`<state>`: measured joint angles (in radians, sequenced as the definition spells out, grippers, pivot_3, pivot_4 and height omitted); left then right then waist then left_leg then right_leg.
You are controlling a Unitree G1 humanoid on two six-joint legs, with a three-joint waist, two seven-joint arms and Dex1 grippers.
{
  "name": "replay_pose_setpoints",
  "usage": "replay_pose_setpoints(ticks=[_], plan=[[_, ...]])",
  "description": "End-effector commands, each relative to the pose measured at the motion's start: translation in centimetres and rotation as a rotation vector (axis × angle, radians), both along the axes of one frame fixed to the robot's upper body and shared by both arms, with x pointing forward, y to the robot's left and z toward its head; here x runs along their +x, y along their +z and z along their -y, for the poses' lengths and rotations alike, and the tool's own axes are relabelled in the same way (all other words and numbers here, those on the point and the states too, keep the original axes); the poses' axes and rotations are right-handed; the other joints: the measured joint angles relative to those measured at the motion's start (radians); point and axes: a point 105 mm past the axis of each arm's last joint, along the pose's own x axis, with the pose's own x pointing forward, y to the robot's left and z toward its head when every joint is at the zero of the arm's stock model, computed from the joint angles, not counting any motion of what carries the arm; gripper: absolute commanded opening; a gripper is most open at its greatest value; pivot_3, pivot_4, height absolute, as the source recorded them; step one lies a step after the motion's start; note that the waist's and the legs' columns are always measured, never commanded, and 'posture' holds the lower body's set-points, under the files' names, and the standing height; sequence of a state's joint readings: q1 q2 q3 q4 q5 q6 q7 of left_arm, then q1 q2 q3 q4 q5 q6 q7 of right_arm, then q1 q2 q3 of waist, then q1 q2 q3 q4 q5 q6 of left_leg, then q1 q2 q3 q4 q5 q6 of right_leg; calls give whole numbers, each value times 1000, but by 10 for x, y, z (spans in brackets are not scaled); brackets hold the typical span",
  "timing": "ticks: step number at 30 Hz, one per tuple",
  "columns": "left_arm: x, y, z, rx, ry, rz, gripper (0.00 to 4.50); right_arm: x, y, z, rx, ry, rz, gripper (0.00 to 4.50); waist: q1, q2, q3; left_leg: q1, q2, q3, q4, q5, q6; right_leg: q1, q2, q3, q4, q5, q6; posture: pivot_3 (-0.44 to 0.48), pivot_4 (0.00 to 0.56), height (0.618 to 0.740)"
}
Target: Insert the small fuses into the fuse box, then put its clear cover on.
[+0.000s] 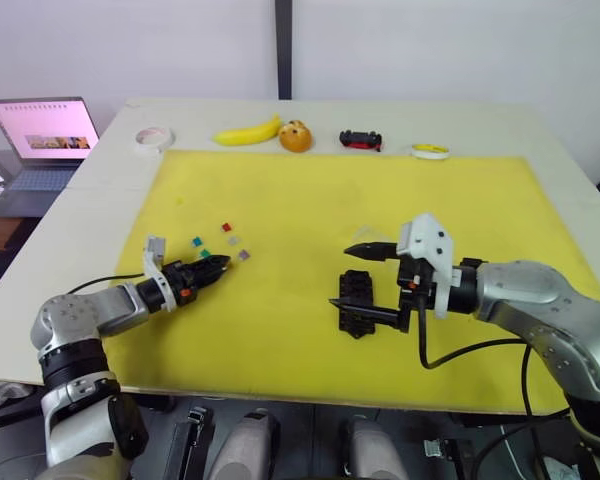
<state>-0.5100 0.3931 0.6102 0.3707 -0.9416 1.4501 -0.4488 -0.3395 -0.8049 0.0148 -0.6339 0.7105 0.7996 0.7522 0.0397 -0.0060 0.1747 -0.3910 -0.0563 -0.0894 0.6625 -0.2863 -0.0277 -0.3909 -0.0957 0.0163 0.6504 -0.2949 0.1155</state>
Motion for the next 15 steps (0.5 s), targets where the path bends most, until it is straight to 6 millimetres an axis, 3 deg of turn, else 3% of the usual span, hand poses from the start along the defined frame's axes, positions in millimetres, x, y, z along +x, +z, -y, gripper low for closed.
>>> replay_pose_setpoints(ticks=[1, 9, 10, 13, 15], plan=[[-10, -25, 11, -9, -45, -120, 1607, -3, 6, -1, 5, 6, 39, 4500, 0, 0, 0, 0, 0, 0, 0, 0, 0, 0, 0, 0, 0, 0, 0, 0, 150, 740], [-11, -26, 11, -4, -51, -126, 1607, -3, 6, 1, 5, -1, 37, 4500, 0, 0, 0, 0, 0, 0, 0, 0, 0, 0, 0, 0, 0, 0, 0, 0, 150, 740], [-12, -27, 11, 4, -56, -132, 1071, -2, 6, 1, 7, -3, 38, 4500, 0, 0, 0, 0, 0, 0, 0, 0, 0, 0, 0, 0, 0, 0, 0, 0, 150, 740], [-16, -34, 10, 46, -59, -150, 31, 0, 6, 2, 13, -18, 39, 4500, -1, 2, -1, 0, 0, 0, 0, 0, 0, 0, 0, 0, 0, 0, 0, 0, 150, 740], [-18, -35, 8, 44, -56, -153, 31, 1, 5, 2, 12, -21, 37, 4500, -5, 4, -2, 0, 0, 0, 0, 0, 0, 0, -1, 0, 0, 0, 0, 0, 150, 740]])
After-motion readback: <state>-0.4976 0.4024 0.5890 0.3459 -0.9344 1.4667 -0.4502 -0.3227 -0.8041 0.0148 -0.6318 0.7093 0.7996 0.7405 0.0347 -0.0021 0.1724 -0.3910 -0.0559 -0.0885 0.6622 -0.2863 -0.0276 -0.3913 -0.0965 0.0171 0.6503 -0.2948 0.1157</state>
